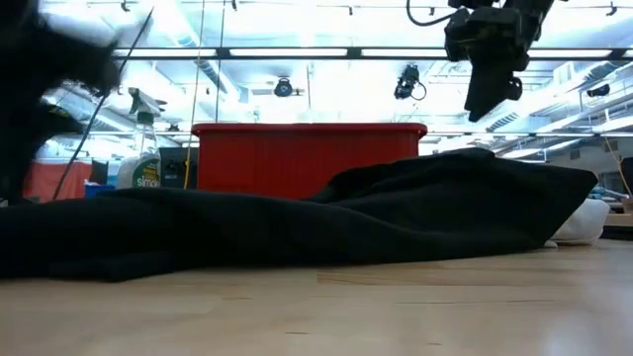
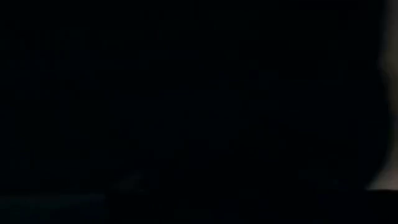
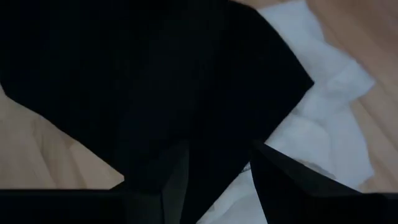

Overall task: Fold laundry
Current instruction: Fold the black shirt

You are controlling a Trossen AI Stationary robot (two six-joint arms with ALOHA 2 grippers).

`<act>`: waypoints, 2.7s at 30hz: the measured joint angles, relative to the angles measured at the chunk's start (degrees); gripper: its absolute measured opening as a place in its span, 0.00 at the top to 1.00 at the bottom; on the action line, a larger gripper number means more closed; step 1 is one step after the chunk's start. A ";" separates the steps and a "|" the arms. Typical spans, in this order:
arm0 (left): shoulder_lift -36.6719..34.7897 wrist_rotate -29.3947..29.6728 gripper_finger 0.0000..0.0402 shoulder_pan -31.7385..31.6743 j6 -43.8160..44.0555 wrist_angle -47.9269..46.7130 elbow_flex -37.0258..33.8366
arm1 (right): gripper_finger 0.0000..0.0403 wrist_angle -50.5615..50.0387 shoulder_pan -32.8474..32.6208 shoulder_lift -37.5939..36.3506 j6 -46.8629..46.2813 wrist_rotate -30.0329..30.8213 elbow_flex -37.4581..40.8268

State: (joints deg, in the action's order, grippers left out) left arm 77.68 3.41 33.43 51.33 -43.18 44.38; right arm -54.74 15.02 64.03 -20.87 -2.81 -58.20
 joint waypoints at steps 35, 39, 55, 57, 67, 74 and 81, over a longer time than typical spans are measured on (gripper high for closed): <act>12.17 -2.17 0.52 -8.74 -15.18 4.98 5.12 | 0.56 10.69 -2.39 1.17 -0.53 -3.54 5.25; 10.52 -1.38 0.52 -7.37 -12.76 2.66 5.14 | 0.56 21.99 -2.92 4.16 -0.20 -9.68 10.28; 9.92 0.21 0.52 -6.62 -5.23 9.69 5.29 | 0.60 32.18 -2.02 23.31 13.12 2.40 11.33; 9.92 0.27 0.52 -6.54 -5.29 11.34 5.33 | 0.60 38.10 -0.67 26.10 15.12 3.83 11.33; 9.50 0.95 0.52 -6.97 -1.53 12.57 5.69 | 0.60 42.53 9.83 38.18 14.41 13.73 -1.10; 13.68 14.08 0.52 -7.52 1.49 15.93 5.69 | 0.60 32.64 13.33 32.06 16.63 11.94 -11.36; 18.76 19.12 0.52 -11.75 -2.52 26.90 5.77 | 0.60 27.17 12.82 27.01 17.09 1.74 -8.59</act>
State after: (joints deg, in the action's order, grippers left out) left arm 96.44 22.53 21.68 48.82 -16.28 50.15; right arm -27.58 27.84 91.04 -3.78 -1.06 -66.78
